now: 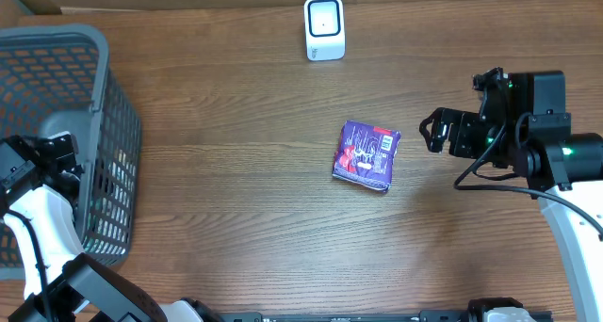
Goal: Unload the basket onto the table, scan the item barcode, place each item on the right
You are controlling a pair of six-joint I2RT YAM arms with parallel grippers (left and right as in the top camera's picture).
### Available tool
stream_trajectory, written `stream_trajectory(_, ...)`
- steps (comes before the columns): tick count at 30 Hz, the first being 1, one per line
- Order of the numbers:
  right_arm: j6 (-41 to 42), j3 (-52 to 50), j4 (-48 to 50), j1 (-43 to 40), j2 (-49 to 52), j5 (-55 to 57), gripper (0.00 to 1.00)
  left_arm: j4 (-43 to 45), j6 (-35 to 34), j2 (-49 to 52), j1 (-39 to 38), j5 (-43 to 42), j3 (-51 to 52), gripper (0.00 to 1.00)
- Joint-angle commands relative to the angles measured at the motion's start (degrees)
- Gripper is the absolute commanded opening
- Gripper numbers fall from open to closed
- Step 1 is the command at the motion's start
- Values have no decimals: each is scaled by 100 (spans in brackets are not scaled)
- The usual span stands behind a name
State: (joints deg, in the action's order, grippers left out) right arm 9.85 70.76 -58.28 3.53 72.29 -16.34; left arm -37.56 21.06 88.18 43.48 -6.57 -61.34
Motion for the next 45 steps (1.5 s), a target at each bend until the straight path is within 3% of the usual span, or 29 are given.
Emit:
stream_trajectory(1, 133, -37, 59, 26, -9, -48, 100, -153, 627, 26, -39, -96, 120, 78)
stream_trajectory(12, 136, -37, 101, 24, -9, -48, 100, -79, 861, 929, -39, -597, 120, 73)
stream_trajectory(19, 223, -37, 94, 26, -9, -48, 100, 205, 848, 1386, -39, -315, 120, 58)
stream_trajectory(22, 223, -37, 94, 26, -9, -48, 100, 232, 804, 1517, -39, -310, 120, 45)
stream_trajectory(25, 245, -37, 94, 26, -9, -48, 100, 345, 518, 1482, -39, -354, 31, 9)
stream_trajectory(32, 245, -37, 79, 26, -9, -48, 100, 271, -310, 1217, -39, -354, -855, 4)
stream_trajectory(35, 245, -37, 74, 26, -9, -50, 100, -363, -848, 1099, -39, -352, -1805, 4)
stream_trajectory(39, 245, -37, 46, 26, -9, -50, 100, -933, -1043, 1023, -39, -363, -2527, 4)
stream_trajectory(42, 245, -37, -9, 26, -9, -50, 100, -1515, -1300, 817, -42, -1021, -3397, 4)
stream_trajectory(45, 243, -37, -44, 26, -9, -50, 100, -1958, -1690, 529, -39, -1145, -4207, 4)
